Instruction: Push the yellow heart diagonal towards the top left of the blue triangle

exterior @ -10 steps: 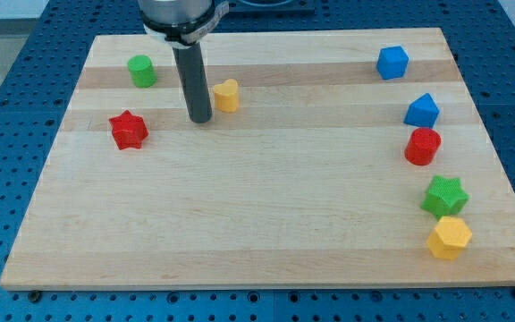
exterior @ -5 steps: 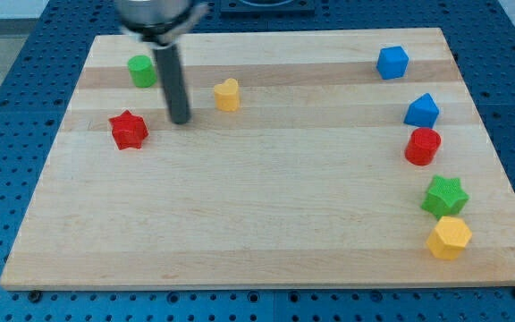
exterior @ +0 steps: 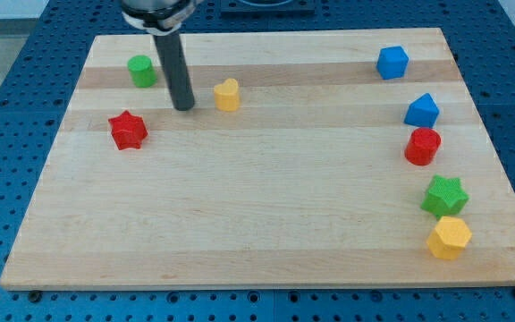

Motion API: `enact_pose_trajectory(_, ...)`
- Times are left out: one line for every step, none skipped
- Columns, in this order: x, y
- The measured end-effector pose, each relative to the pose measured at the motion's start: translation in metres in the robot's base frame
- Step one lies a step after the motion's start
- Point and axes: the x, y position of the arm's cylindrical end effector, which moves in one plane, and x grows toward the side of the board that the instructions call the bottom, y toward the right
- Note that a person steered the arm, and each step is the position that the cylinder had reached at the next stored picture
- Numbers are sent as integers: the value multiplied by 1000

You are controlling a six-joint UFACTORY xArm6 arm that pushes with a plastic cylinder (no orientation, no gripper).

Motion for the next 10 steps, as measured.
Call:
enact_pose_trajectory(0,32)
enact_pose_trajectory(0,66)
enact_pose_trajectory(0,103)
enact_pose_trajectory(0,142)
enact_pose_trajectory(2,159)
enact_pose_trajectory(9,121)
enact_pose_trajectory(15,75)
enact_pose_trajectory(-13,64)
enact_pose_trajectory(-39,64)
enact_pose_trajectory(-43,86)
